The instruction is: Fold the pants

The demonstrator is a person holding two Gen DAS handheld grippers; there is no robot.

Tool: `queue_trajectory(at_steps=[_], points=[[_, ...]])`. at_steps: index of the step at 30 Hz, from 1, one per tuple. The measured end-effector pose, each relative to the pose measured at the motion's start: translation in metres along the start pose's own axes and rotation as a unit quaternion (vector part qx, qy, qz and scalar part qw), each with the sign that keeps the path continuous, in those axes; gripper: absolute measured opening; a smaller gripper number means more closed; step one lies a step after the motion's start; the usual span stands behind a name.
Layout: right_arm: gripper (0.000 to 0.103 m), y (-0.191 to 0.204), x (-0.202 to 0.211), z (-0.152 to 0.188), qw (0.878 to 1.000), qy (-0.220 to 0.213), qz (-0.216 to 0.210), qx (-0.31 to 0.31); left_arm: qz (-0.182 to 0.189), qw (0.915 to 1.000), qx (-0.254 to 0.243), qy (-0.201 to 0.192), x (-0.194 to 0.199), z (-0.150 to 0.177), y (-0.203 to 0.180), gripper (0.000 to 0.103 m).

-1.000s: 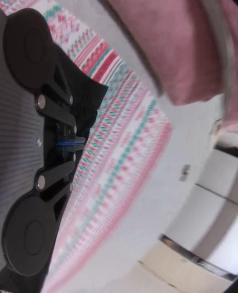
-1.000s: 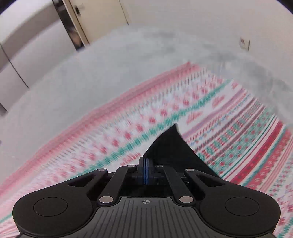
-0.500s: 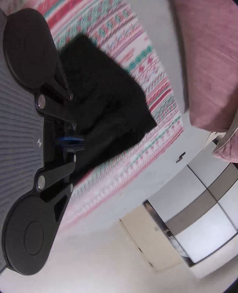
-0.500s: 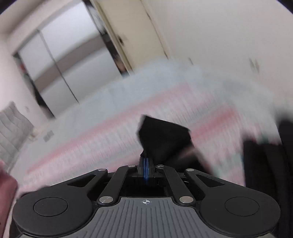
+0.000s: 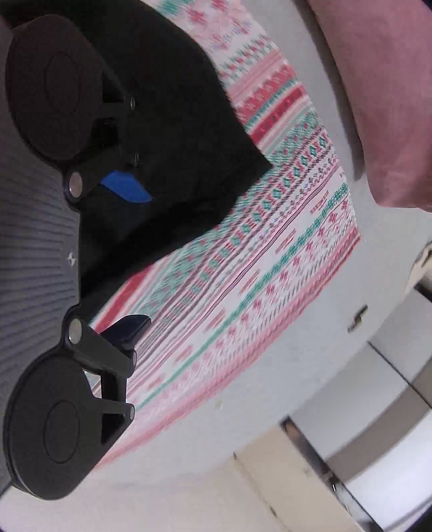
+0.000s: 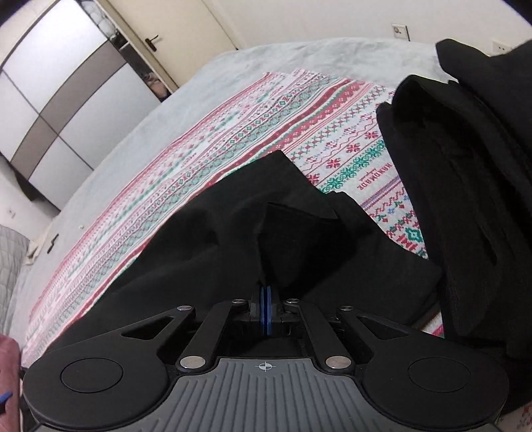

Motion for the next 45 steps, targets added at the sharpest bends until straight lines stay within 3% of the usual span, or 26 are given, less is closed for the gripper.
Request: queue_trajectory(at_steps=[1, 2, 4, 5, 8, 12, 14, 18, 22, 24, 30, 34, 35, 39, 42, 45], points=[[0.002, -0.002, 0.001, 0.001, 1.0, 0.003, 0.0, 0.004, -0.017, 0.9999, -0.003, 0.002, -0.01, -0.001, 0.003, 0.096], [0.002, -0.002, -0.002, 0.001, 1.0, 0.007, 0.001, 0.007, -0.036, 0.9993, -0.004, 0.005, -0.022, -0.003, 0.004, 0.078], [0.002, -0.002, -0.005, 0.004, 1.0, 0.015, 0.005, 0.016, -0.082, 0.9963, -0.013, 0.022, -0.037, 0.0, 0.011, 0.025], [0.002, -0.002, -0.008, 0.004, 1.0, 0.019, 0.006, 0.021, -0.087, 0.9958, -0.014, 0.023, -0.032, 0.006, 0.018, 0.024], [0.002, -0.002, -0.014, 0.004, 0.999, 0.026, 0.007, 0.027, -0.042, 0.9988, -0.005, -0.025, 0.003, 0.009, 0.024, 0.024], [0.002, 0.002, -0.009, -0.005, 0.999, 0.014, 0.001, 0.042, 0.048, 0.995, 0.046, -0.074, 0.092, 0.023, 0.053, 0.024], [0.001, 0.004, 0.0, -0.013, 0.999, 0.002, -0.008, 0.037, 0.078, 0.9906, 0.041, -0.105, 0.143, 0.046, 0.073, 0.024], [0.001, 0.0, 0.026, -0.025, 0.999, -0.033, -0.019, 0.03, 0.055, 0.9929, 0.019, -0.104, 0.195, 0.108, 0.123, 0.025], [0.001, -0.018, 0.025, -0.005, 0.999, -0.004, 0.019, 0.044, 0.033, 0.9981, 0.014, -0.05, 0.186, 0.147, 0.157, 0.025], [0.001, -0.024, 0.024, 0.004, 0.998, 0.003, 0.037, 0.054, 0.036, 0.9984, 0.007, -0.043, 0.179, 0.154, 0.167, 0.026], [0.0, -0.028, 0.039, 0.004, 0.997, -0.009, 0.055, 0.054, 0.038, 0.9976, 0.032, -0.049, 0.177, 0.155, 0.176, 0.036], [0.0, -0.037, 0.042, 0.007, 0.997, -0.002, 0.058, 0.051, 0.029, 0.9966, 0.049, -0.058, 0.179, 0.147, 0.187, 0.035], [0.0, -0.038, 0.043, 0.008, 0.997, -0.001, 0.059, 0.051, 0.021, 0.9973, 0.039, -0.058, 0.18, 0.146, 0.185, 0.026], [0.0, -0.034, 0.042, 0.008, 0.997, -0.002, 0.056, 0.051, -0.035, 0.9967, -0.039, -0.063, 0.18, 0.128, 0.16, 0.025], [0.0, -0.024, 0.037, -0.001, 0.997, 0.011, 0.055, 0.059, -0.031, 0.9941, -0.057, -0.087, 0.185, 0.113, 0.146, 0.025], [0.0, -0.004, 0.047, -0.021, 0.996, -0.015, 0.037, 0.074, -0.045, 0.9906, -0.093, -0.09, 0.182, 0.119, 0.143, 0.026]])
Point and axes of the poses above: each gripper's, at about its wrist camera, not at the fingertips, and x roughly against the way its jaws point, y to its left, z to its underside, the point moved 6 cm from there along -x, roughly the way its jaws point, and after that the axes turned 8 degrees about -y, right-handed, at the moved point
